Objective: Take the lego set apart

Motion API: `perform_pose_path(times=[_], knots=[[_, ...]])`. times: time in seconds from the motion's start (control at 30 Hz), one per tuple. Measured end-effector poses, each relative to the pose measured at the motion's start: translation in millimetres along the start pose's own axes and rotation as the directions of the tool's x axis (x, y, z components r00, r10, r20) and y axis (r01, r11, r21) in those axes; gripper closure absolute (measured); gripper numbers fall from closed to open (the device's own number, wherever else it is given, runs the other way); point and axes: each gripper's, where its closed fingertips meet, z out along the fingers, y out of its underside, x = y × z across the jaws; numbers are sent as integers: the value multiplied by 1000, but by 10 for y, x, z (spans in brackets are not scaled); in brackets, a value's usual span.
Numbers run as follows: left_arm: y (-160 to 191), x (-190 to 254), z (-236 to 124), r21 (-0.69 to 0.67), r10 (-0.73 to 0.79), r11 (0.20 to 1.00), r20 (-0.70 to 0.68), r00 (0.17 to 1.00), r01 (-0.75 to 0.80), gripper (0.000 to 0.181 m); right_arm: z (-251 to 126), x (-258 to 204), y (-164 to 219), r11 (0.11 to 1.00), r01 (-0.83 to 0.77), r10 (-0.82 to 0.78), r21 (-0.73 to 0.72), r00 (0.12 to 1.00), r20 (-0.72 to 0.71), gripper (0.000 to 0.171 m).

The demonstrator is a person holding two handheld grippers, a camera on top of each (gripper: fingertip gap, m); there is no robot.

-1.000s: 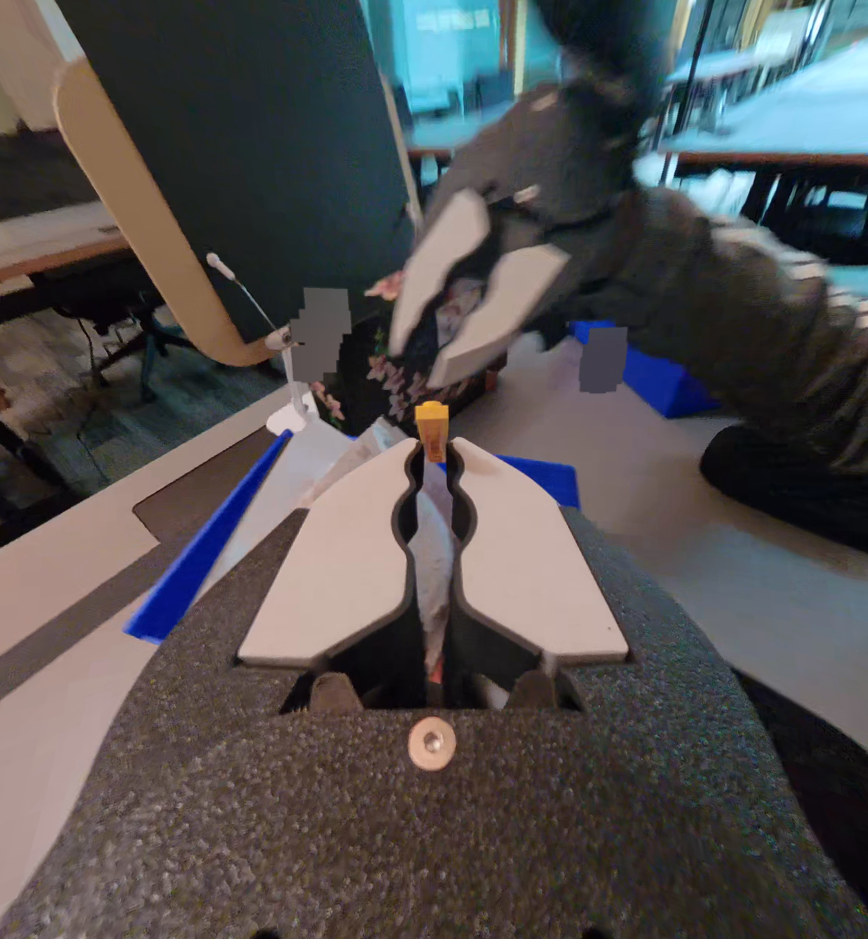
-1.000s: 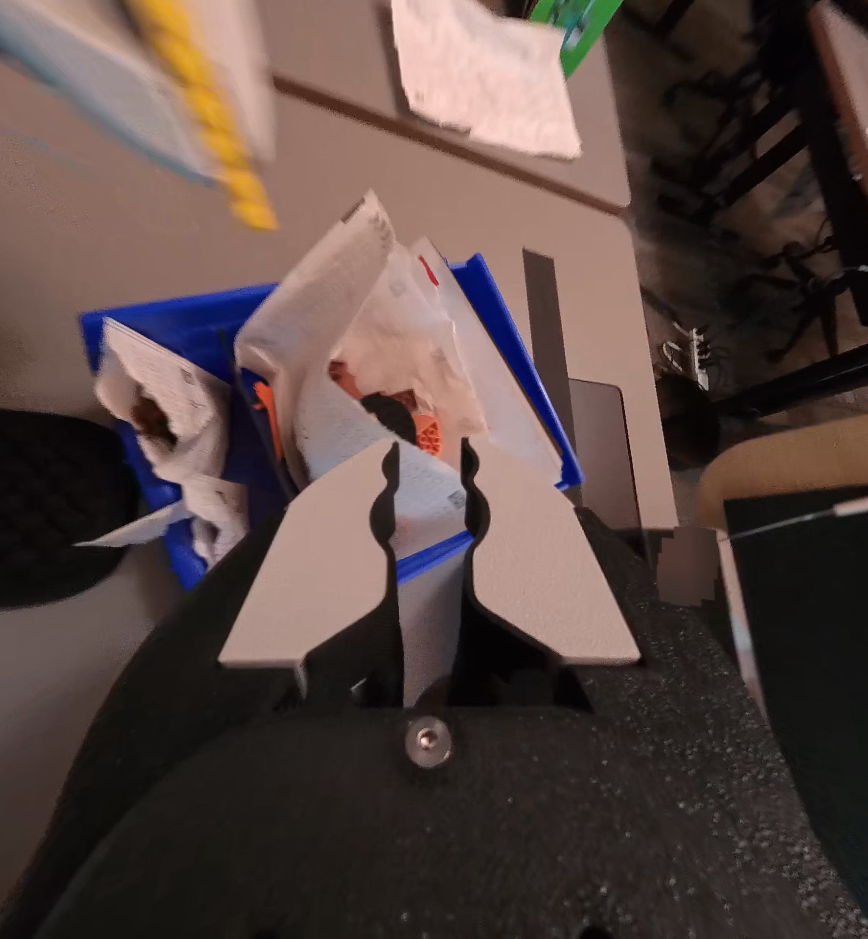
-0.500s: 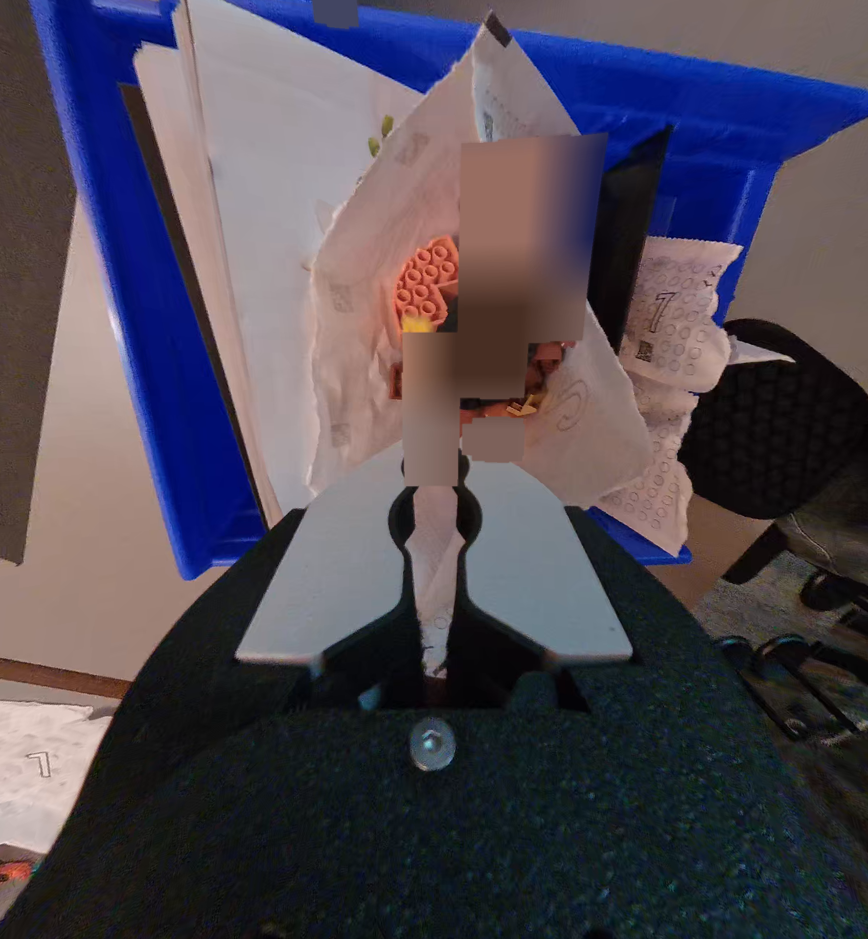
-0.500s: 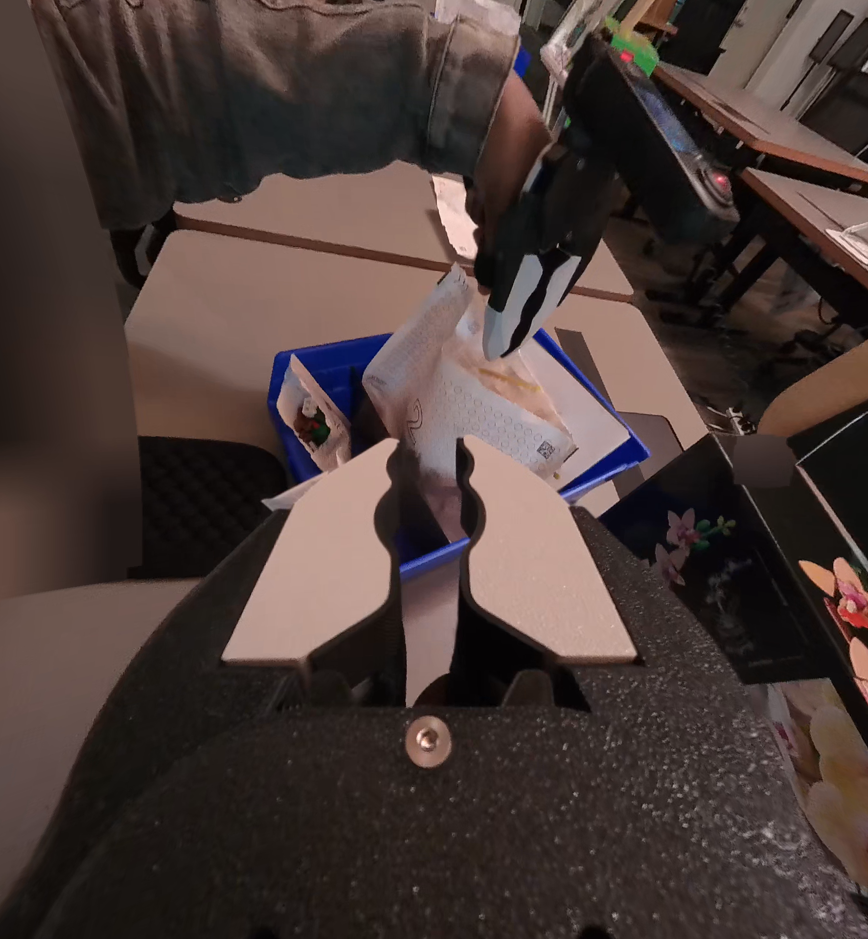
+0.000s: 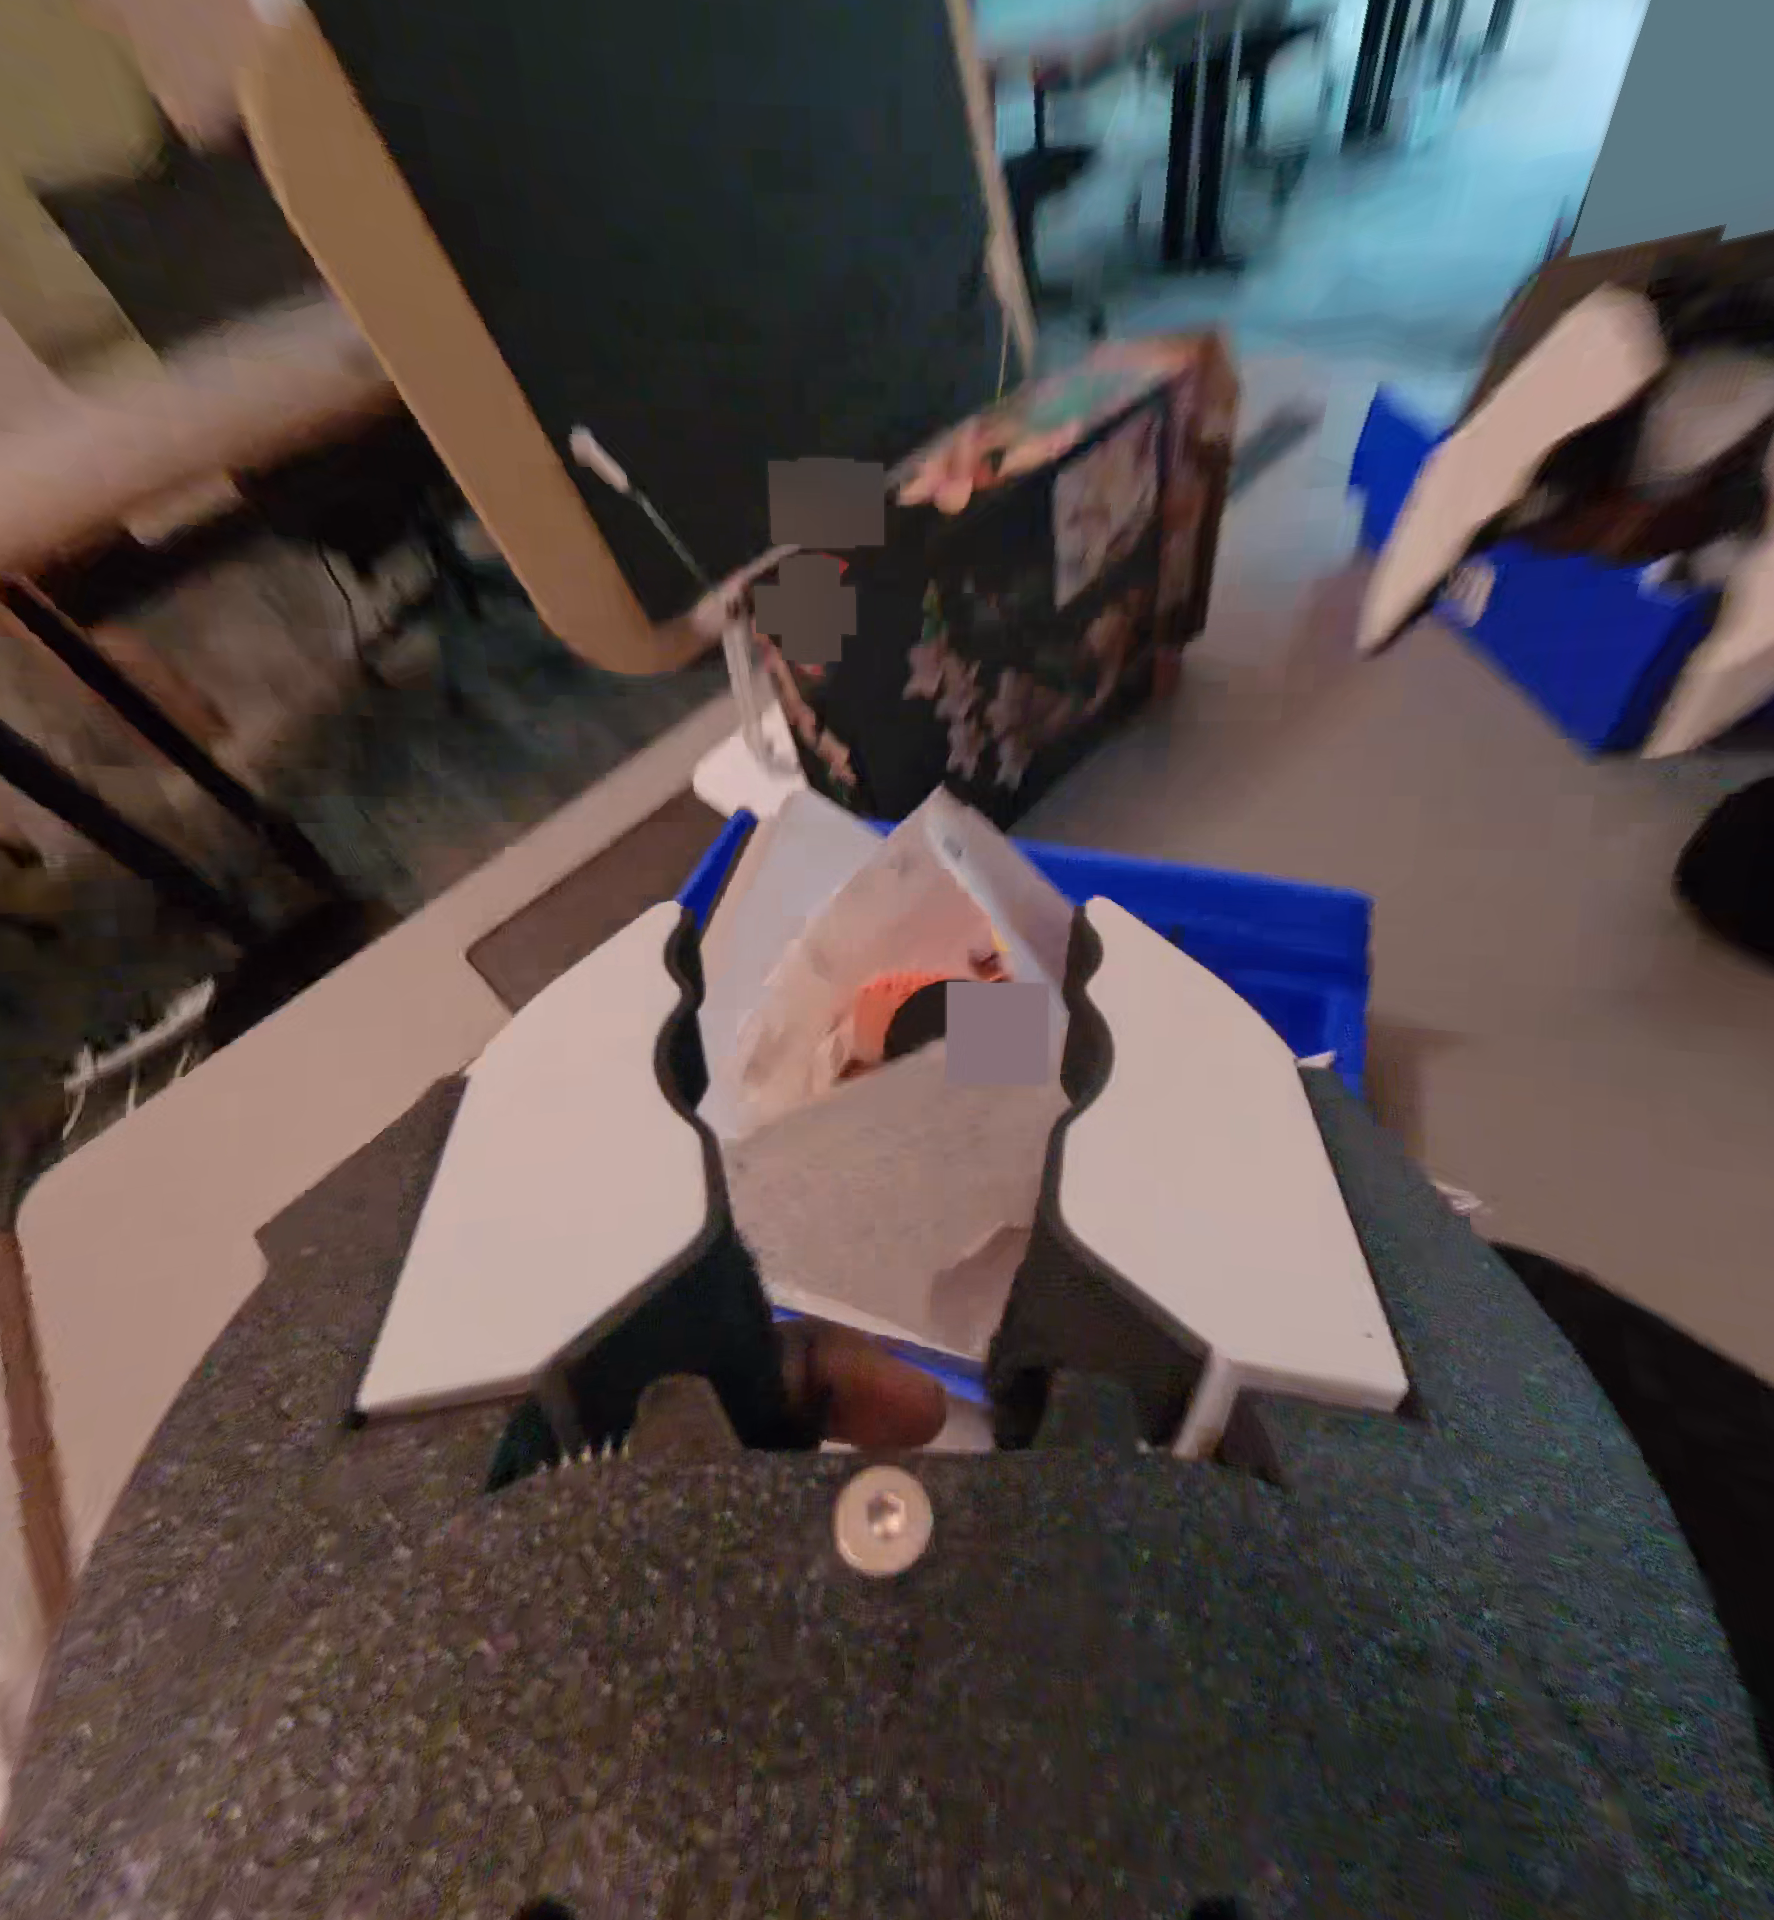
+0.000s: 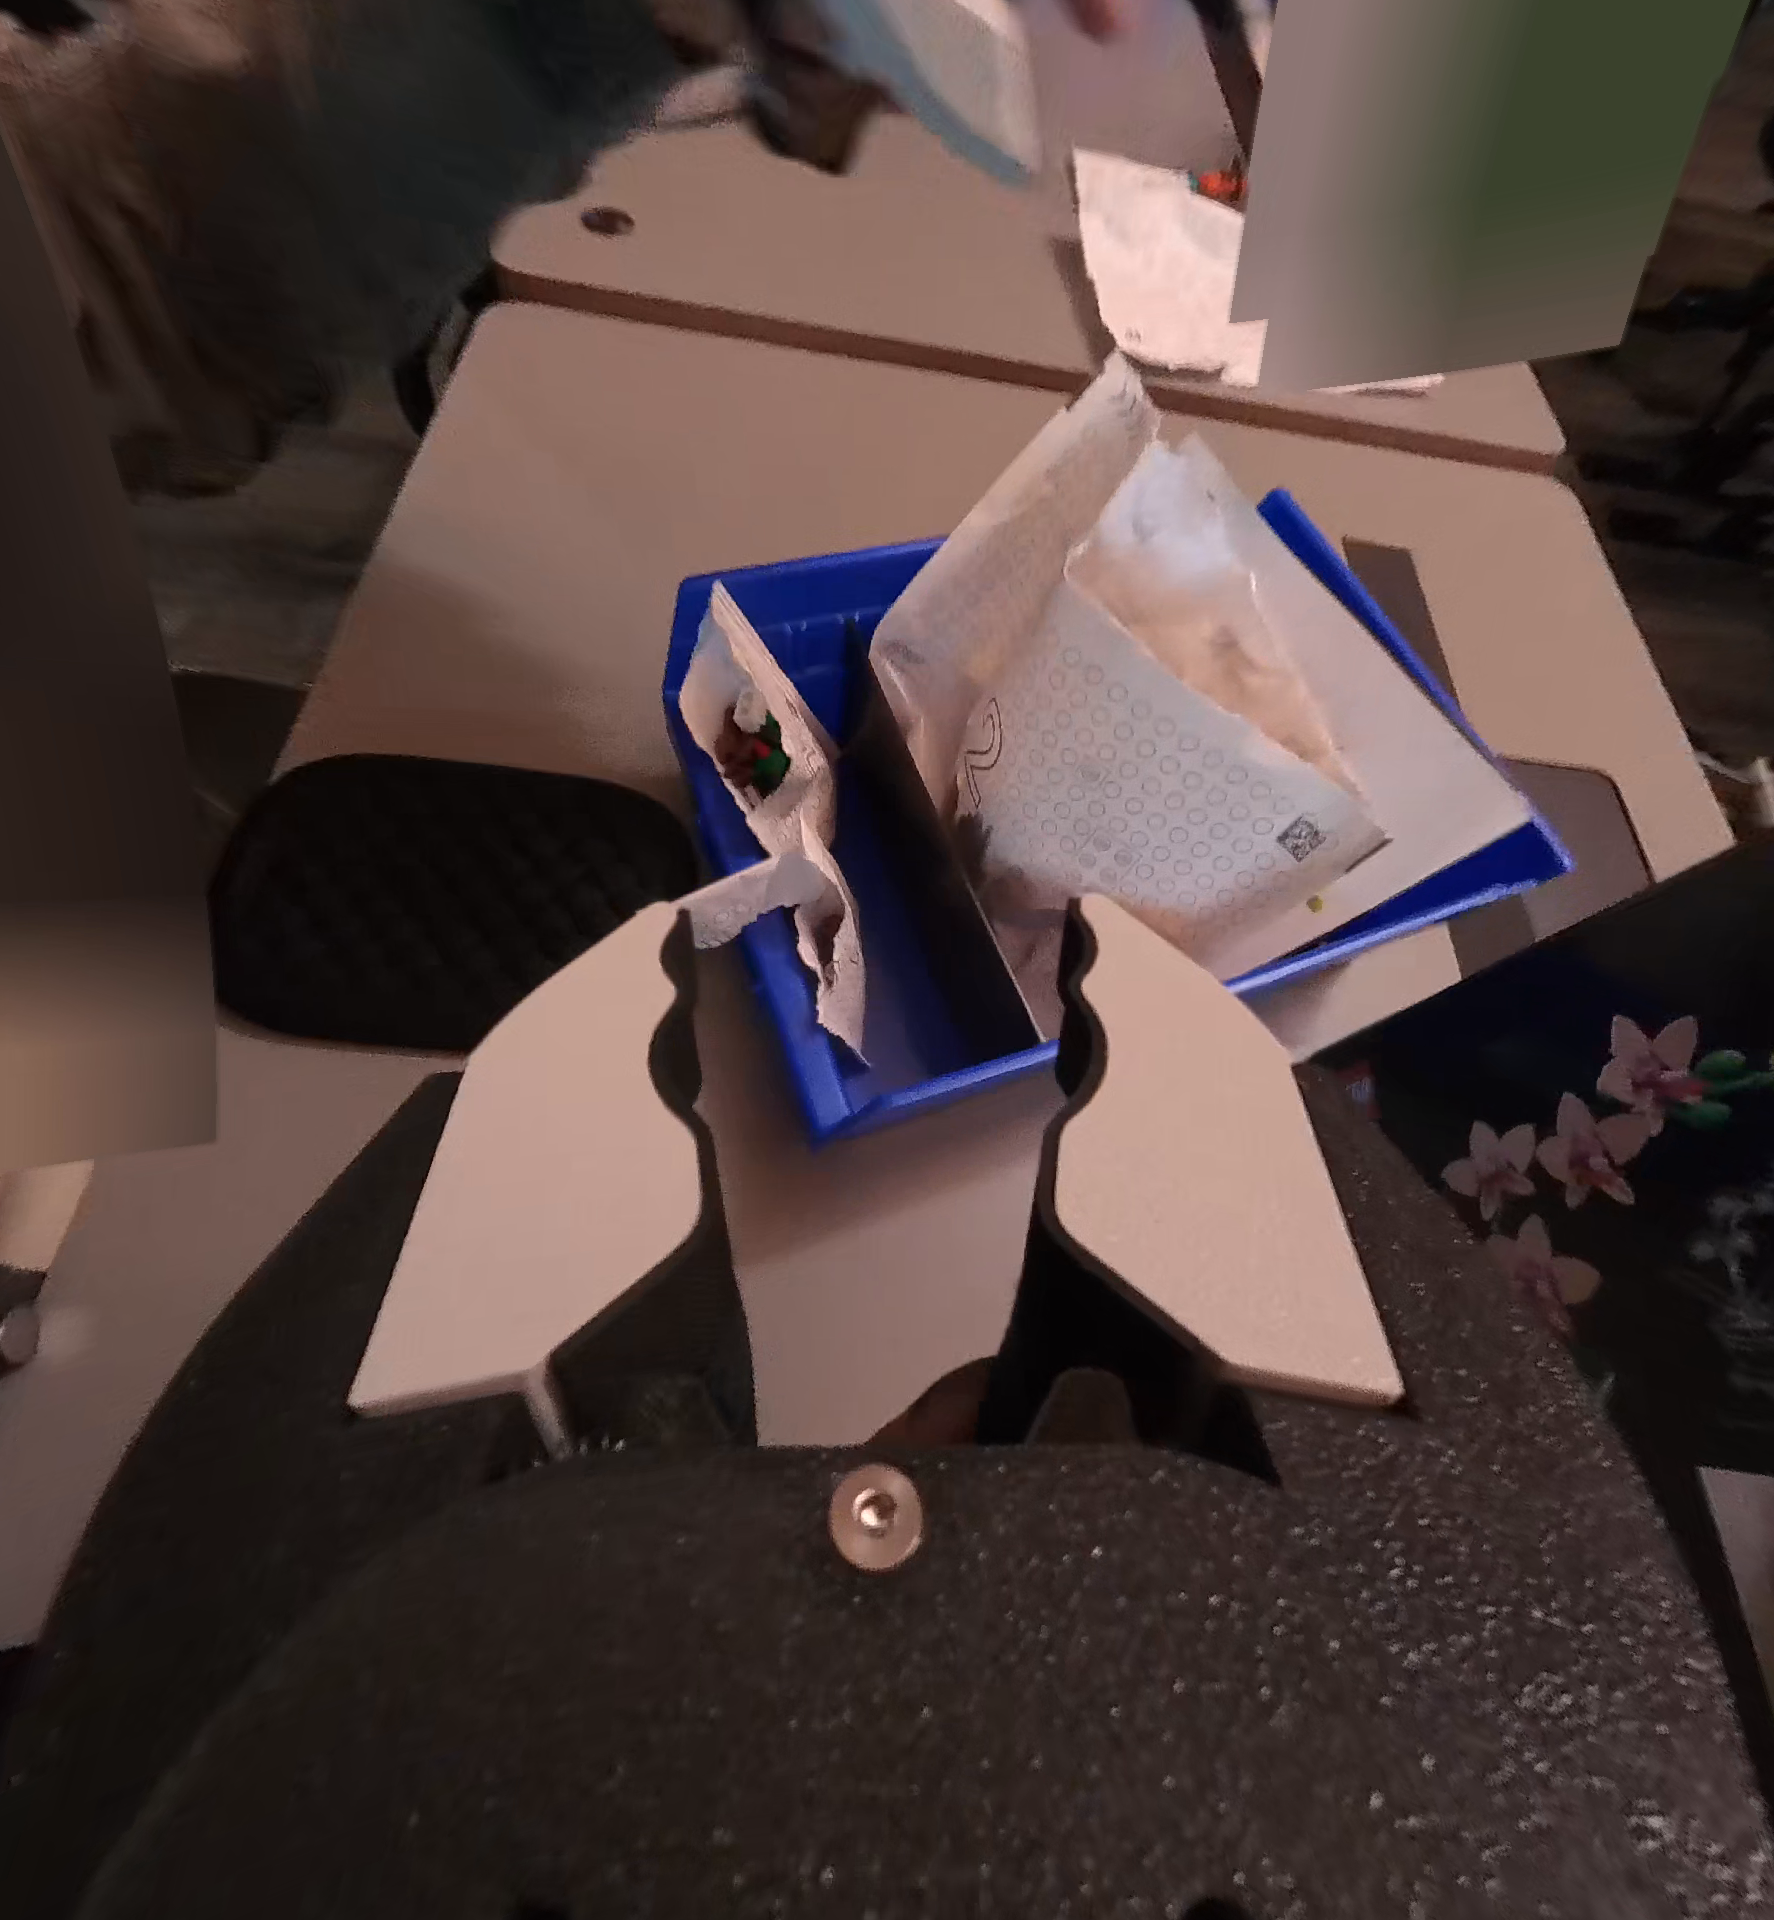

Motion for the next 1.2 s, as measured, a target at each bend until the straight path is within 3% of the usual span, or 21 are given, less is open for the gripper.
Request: perform_pose_path(times=[0.07, 0.17, 0.27, 0.33, 0.53, 0.67, 0.93, 1.2], knots=[[250, 220, -285, 100, -92, 991, 23, 995, 90, 116, 98, 19, 105, 998, -48, 47, -46, 999, -19, 104], [913, 525, -461, 96, -189, 978, 51, 981, 184, 113, 270, 20, 512, 978, -119, 112, -169, 993, -46, 101], [1476, 692, -474, 28, -152, 988, 127, 980, 150, 117, 450, -49, 954, 940, -179, 174, -289, 984, -44, 99], [1636, 760, -441, -12, -88, 996, 141, 986, 91, 122, 568, -110, 1151, 919, -200, 198, -340, 979, -41, 99], [1754, 975, -180, -41, -100, 994, 7, 995, 100, 129, 808, -153, 1291, 925, -179, 167, -335, 984, -65, 123], [1788, 943, -136, -41, -50, 998, 27, 998, 52, 144, 816, -110, 1304, 929, -119, 82, -351, 990, -119, 133], [1906, 623, -308, -52, -29, 998, 103, 994, 35, 148, 1041, -302, 1133, 934, -62, 33, -351, 996, -88, 135], [1995, 235, -406, -48, -102, 993, 163, 981, 111, 147, 1353, -314, 962, 930, -71, 37, -360, 994, -100, 133]])
